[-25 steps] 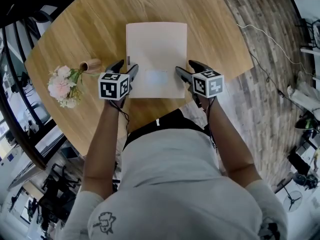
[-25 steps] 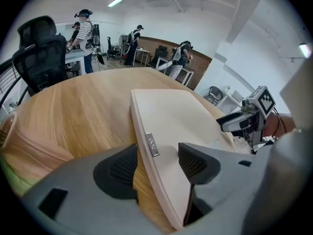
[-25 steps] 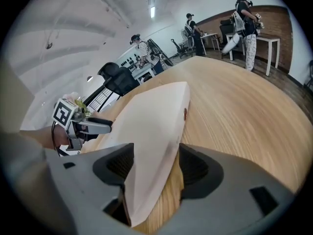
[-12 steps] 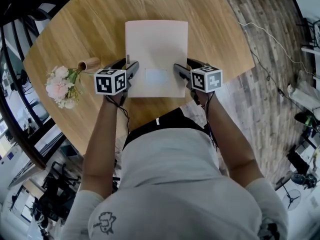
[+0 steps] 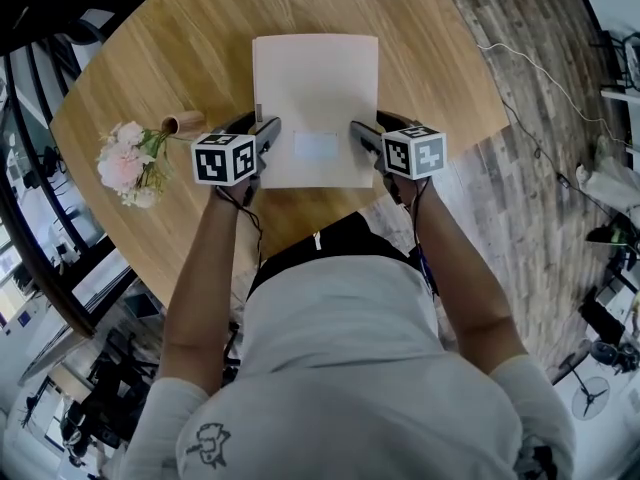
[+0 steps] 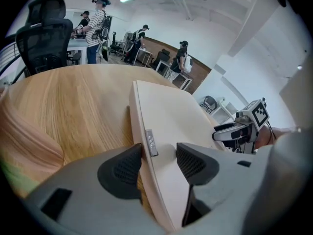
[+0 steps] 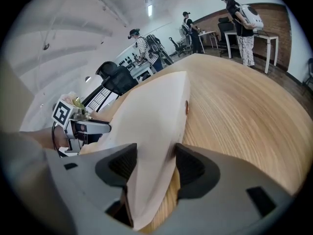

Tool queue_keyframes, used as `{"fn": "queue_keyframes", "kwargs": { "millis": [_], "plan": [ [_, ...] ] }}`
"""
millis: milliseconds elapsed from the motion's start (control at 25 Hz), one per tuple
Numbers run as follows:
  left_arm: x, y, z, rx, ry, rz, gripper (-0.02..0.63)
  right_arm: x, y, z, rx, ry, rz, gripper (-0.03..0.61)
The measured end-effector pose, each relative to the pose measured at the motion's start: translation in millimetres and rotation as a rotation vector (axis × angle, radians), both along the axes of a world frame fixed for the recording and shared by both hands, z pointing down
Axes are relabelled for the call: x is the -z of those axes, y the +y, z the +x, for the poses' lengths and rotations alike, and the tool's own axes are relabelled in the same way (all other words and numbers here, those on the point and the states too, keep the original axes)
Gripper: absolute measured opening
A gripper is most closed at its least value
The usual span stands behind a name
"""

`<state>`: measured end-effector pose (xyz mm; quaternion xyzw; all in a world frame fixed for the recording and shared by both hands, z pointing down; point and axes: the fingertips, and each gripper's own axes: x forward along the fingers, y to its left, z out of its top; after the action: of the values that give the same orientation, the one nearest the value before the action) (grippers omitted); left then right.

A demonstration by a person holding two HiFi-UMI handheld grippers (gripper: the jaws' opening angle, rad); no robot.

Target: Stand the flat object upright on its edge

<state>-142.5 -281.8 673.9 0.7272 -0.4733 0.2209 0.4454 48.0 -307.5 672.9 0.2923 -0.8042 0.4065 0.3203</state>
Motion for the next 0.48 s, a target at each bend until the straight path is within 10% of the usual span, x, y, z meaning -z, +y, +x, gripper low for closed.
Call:
{"fn": "queue_keyframes", "kwargs": {
  "millis": [480],
  "plan": [
    [58.9,-6.4,11.5,-0.108,-0.026,0.179,0.230,63.5,6.2,12.0,-0.020,0.031,0.258,0.250]
  ]
}}
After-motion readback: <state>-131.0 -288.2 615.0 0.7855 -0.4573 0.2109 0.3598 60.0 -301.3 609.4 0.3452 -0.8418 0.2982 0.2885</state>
